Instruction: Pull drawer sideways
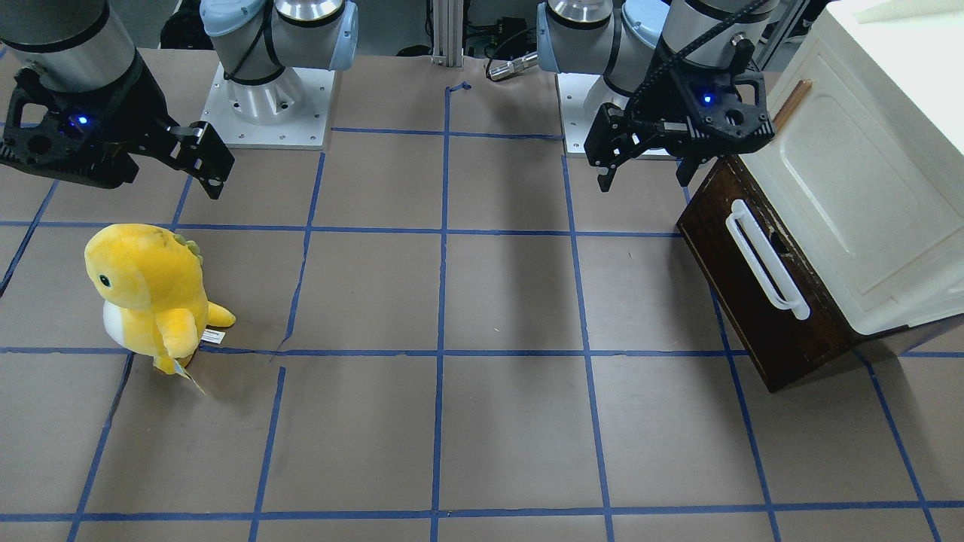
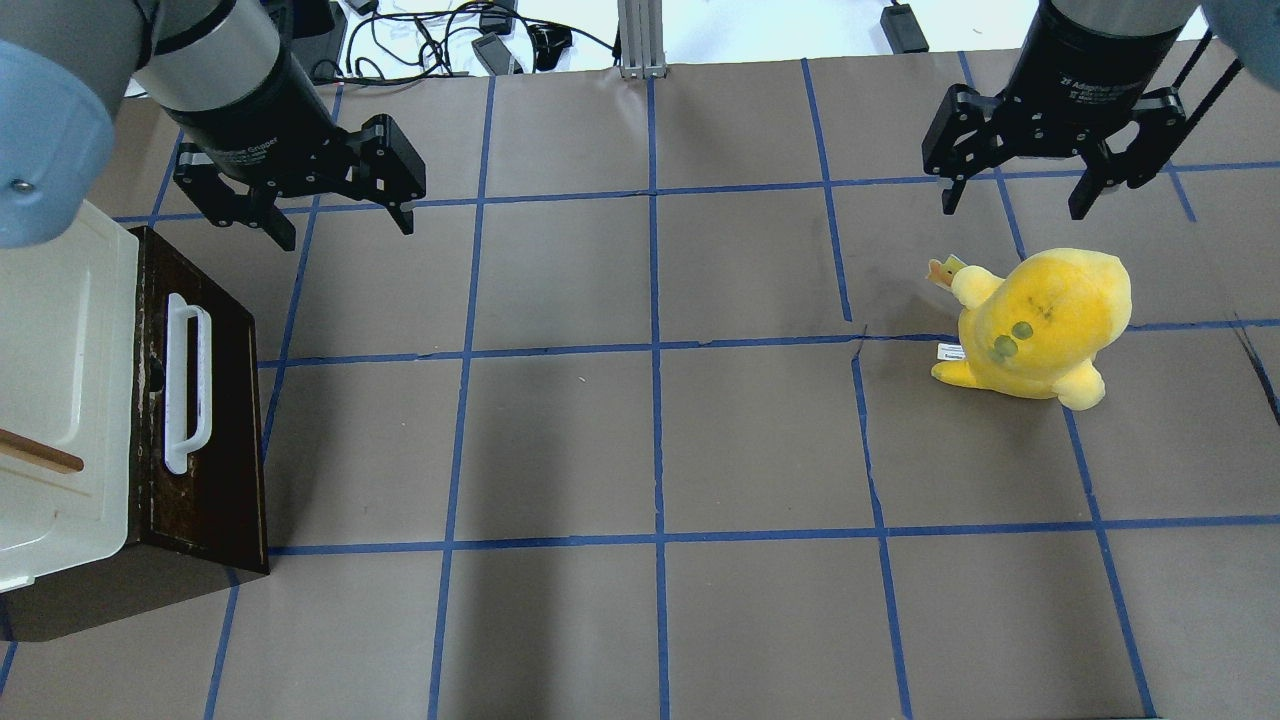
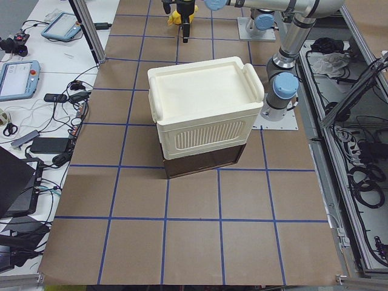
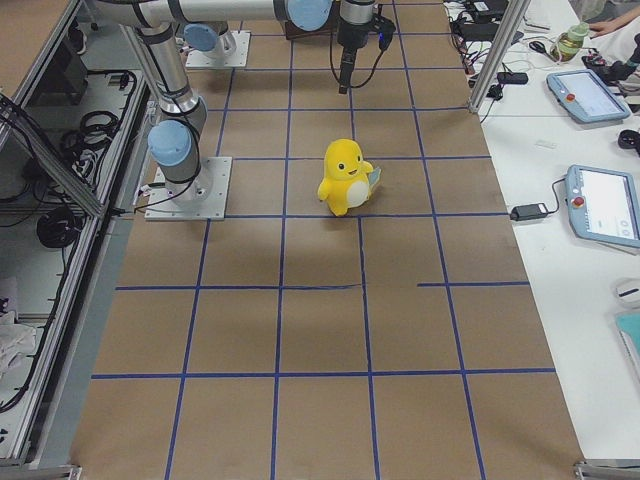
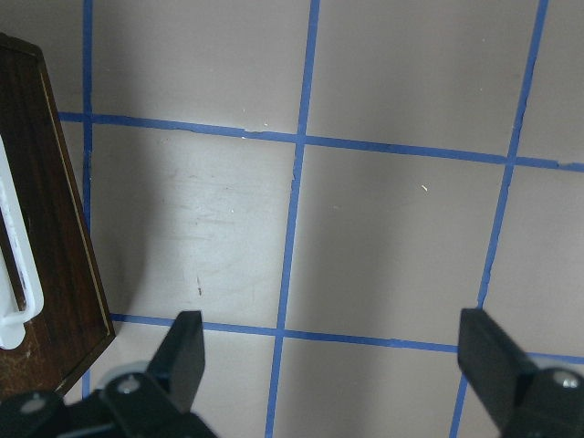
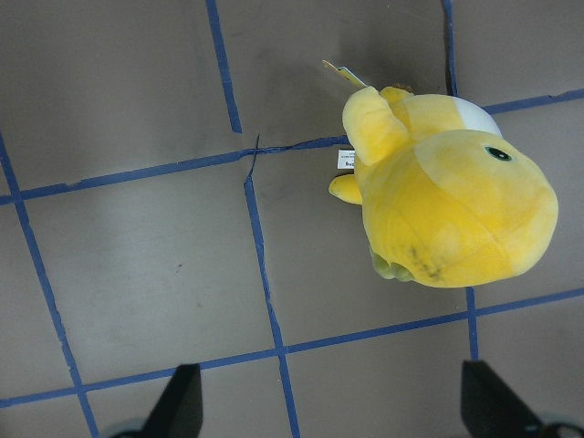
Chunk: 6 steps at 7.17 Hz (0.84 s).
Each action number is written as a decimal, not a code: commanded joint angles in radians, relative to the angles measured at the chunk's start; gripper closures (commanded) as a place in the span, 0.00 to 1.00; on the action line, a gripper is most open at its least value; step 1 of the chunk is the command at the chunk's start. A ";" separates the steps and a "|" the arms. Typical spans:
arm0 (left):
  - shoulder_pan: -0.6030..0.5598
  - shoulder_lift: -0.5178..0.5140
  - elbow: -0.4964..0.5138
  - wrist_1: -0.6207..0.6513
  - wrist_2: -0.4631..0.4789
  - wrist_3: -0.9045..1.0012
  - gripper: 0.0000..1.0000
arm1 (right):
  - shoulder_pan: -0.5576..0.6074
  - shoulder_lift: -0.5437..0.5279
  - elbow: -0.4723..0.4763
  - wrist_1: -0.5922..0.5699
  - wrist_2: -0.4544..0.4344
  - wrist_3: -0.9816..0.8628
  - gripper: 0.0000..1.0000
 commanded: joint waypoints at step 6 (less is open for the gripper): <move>-0.010 0.025 -0.002 0.001 -0.033 0.000 0.00 | 0.000 0.000 0.000 0.002 0.000 0.000 0.00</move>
